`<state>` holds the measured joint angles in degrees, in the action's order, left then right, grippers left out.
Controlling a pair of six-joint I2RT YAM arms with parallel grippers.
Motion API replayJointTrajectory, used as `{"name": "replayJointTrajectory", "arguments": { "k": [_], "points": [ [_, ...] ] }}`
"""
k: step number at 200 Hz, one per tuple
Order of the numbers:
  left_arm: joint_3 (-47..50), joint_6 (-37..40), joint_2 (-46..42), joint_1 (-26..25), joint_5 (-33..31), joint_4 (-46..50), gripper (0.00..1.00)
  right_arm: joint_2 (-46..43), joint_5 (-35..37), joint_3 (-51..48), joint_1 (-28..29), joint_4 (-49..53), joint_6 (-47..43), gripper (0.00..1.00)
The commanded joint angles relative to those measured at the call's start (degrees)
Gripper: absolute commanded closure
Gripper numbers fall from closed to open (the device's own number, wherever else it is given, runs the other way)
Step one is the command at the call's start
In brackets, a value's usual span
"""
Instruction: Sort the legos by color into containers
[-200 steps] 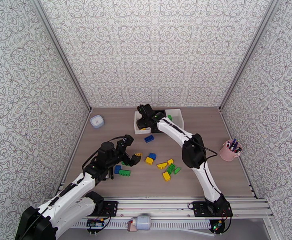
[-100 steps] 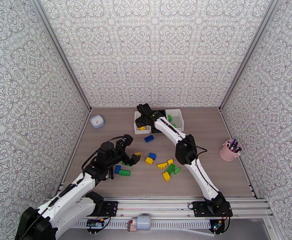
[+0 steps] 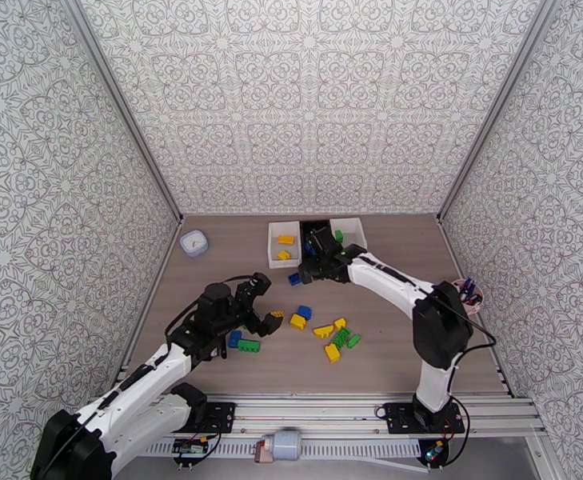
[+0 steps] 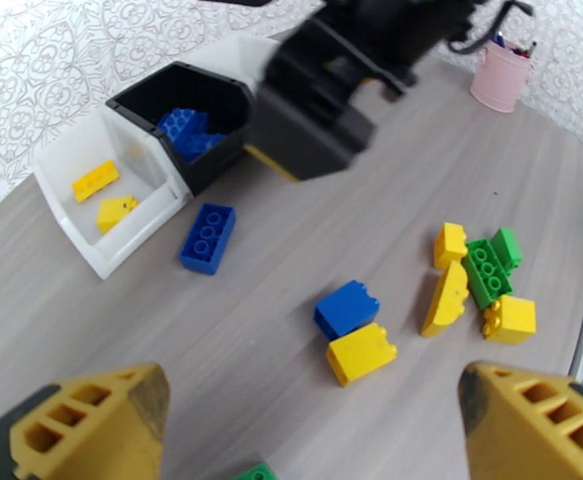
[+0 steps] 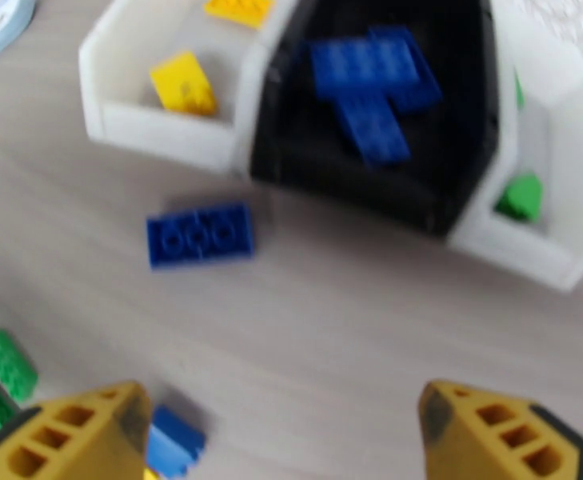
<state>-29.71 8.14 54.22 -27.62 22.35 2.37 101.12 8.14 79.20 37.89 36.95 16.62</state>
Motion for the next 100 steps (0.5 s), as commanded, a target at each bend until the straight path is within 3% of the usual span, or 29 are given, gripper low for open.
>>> {"name": "replayJointTrajectory", "arguments": {
  "k": [1, 32, 67, 100],
  "points": [
    [-2.8, 2.2, 1.1, -1.8, 3.3, 2.7, 0.00, -5.4, 0.2, -7.5, 0.5, 4.8, 1.4, 0.10],
    [-4.1, 3.2, 3.0, -4.4, 3.3, 3.2, 0.00, -8.6, -3.3, -13.0, 0.7, 10.3, -1.6, 0.12],
    [-4.4, 2.7, 4.8, -5.6, 3.1, 1.5, 0.00, -4.9, -7.4, -12.3, 0.9, 14.5, -4.0, 0.13],
    [-4.7, 3.1, 5.9, -5.8, 3.1, 1.1, 0.00, -1.2, -9.0, -10.0, 0.9, 14.8, -4.8, 0.23]
  ]
}}
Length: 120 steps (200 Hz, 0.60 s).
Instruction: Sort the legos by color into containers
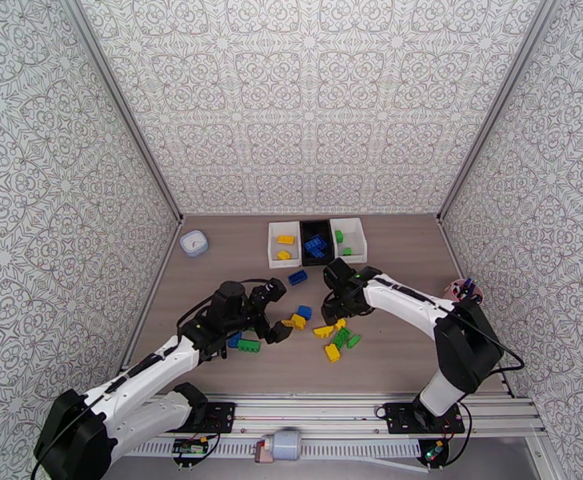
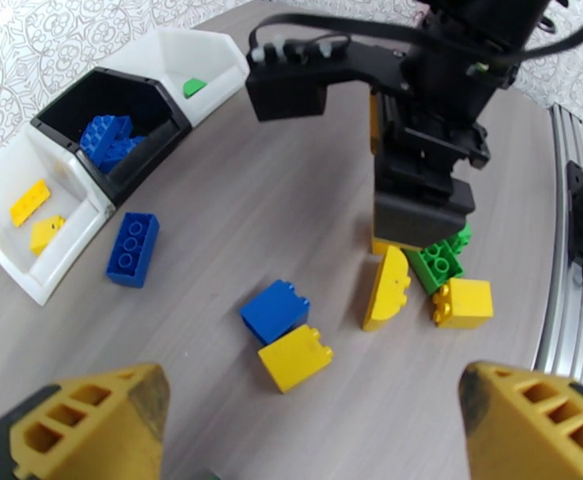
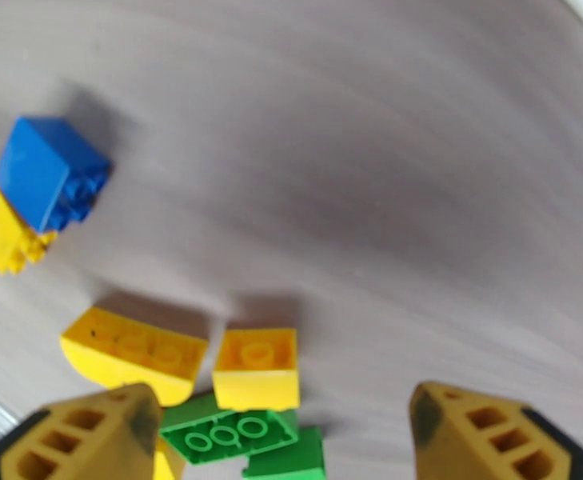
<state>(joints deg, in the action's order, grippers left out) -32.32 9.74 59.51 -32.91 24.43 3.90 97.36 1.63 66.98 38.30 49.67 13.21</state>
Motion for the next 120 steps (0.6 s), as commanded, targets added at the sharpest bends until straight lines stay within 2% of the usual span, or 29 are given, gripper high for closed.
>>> {"name": "replayJointTrajectory", "arguments": {
  "k": [1, 48, 69, 120],
  "points": [
    [-2.1, 1.5, 0.6, -0.5, 1.0, -0.5, 0.00, 2.7, -2.5, 2.3, 0.5, 2.0, -1.4, 0.23],
    [-1.9, 1.7, 0.8, -0.3, 0.1, -1.3, 0.00, 5.9, -2.3, 2.7, 0.5, 1.5, -2.8, 0.36],
    [-1.8, 1.8, 1.0, -0.4, 0.1, -1.5, 0.00, 6.7, -2.2, 2.8, 0.5, 1.1, -2.8, 0.44],
    [-1.7, 1.8, 1.5, -0.1, 0.6, -2.0, 0.00, 6.4, -2.1, 2.1, 0.5, 1.5, -2.3, 0.44]
  ]
}}
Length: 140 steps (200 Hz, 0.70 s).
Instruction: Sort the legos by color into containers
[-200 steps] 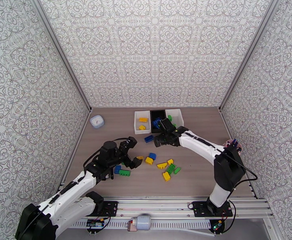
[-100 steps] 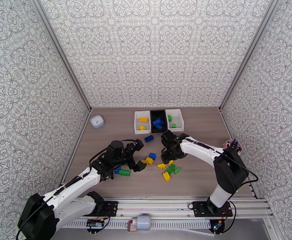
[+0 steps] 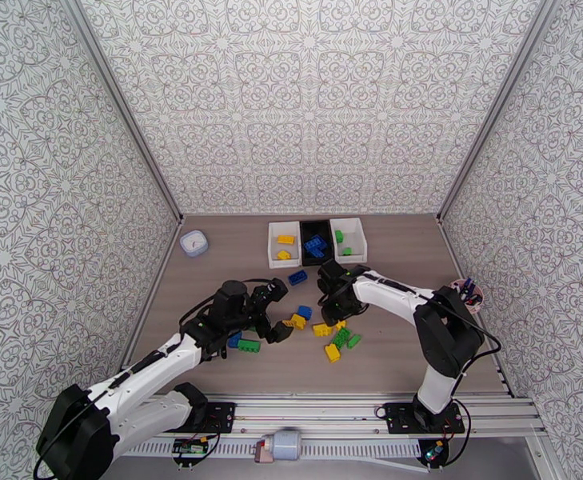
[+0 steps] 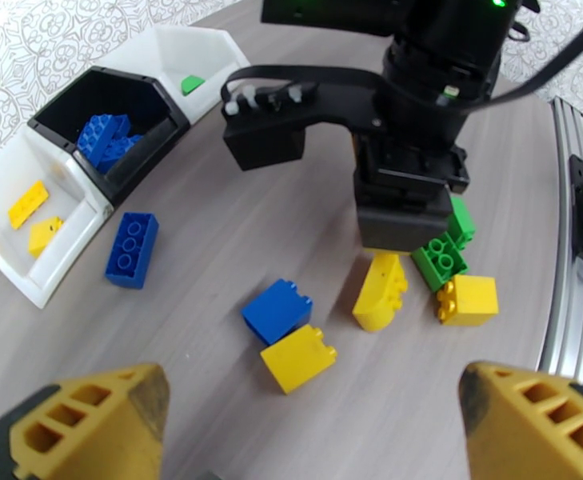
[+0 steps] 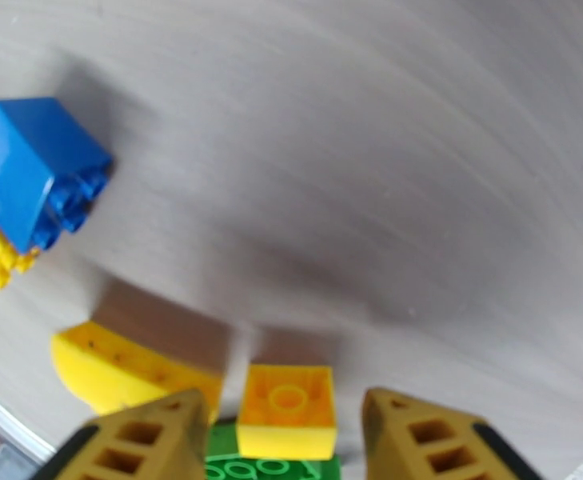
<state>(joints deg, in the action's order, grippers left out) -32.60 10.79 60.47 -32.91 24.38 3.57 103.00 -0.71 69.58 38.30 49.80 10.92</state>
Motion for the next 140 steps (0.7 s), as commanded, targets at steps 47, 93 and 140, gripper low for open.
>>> {"name": "replayJointTrajectory", "arguments": {
  "k": [47, 93, 140],
  "points": [
    [-1.3, 0.4, 1.2, 0.0, 0.8, -2.4, 0.00, -1.8, 0.0, -2.4, 0.4, 0.2, 1.0, 0.40],
    [-1.2, 0.0, 1.1, -0.2, 0.7, -2.5, 0.00, -0.1, -0.4, -3.0, 0.4, 0.2, 1.4, 0.45],
    [-0.2, -1.1, -0.7, -0.5, -0.7, -2.2, 0.00, -0.2, -0.4, -1.8, 0.4, 0.1, 1.2, 0.56]
  ]
}}
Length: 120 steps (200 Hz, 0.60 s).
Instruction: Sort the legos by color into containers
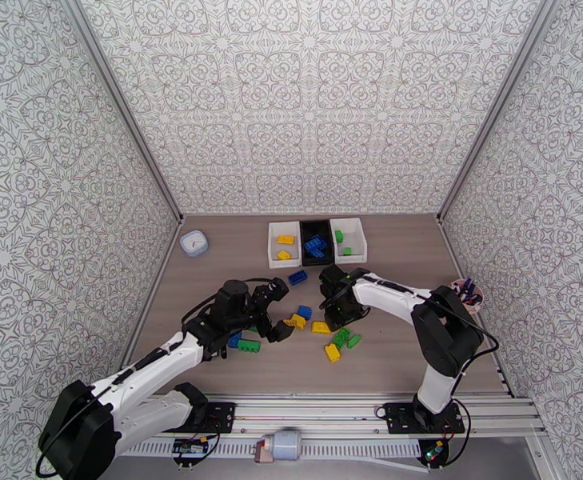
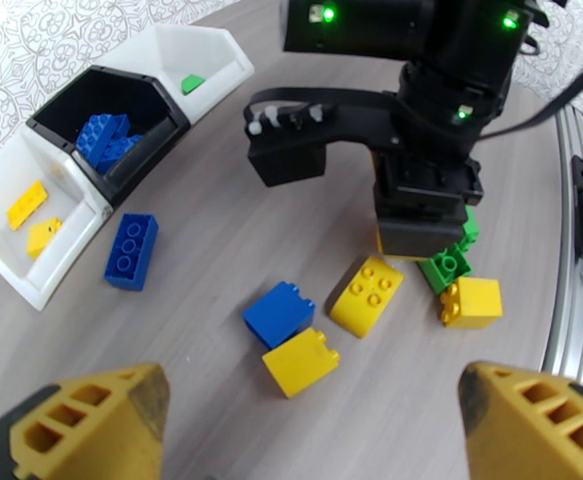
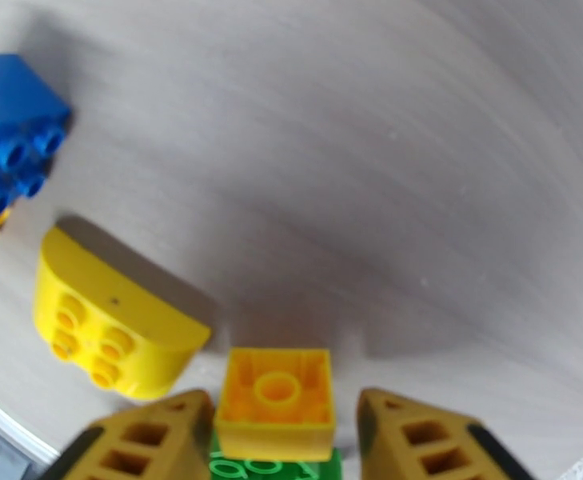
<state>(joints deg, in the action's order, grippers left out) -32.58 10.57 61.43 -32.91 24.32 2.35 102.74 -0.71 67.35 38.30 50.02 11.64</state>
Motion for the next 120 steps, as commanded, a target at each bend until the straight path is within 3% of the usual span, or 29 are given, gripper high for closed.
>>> {"name": "replayJointTrajectory", "arguments": {
  "k": [1, 60, 120],
  "points": [
    [-0.2, -0.9, -1.6, -0.4, -0.7, -0.9, 0.00, 0.0, -0.4, 0.5, 0.4, -0.1, 0.5, 0.56],
    [1.9, -3.1, -5.3, 0.6, -3.9, -1.2, 0.00, 0.0, -0.9, 8.7, 0.4, -1.1, 2.1, 0.62],
    [5.9, -8.1, -9.7, 2.1, -9.5, -3.9, 0.00, 9.4, 0.2, 23.8, 0.3, -14.3, 6.7, 0.64]
  ]
}}
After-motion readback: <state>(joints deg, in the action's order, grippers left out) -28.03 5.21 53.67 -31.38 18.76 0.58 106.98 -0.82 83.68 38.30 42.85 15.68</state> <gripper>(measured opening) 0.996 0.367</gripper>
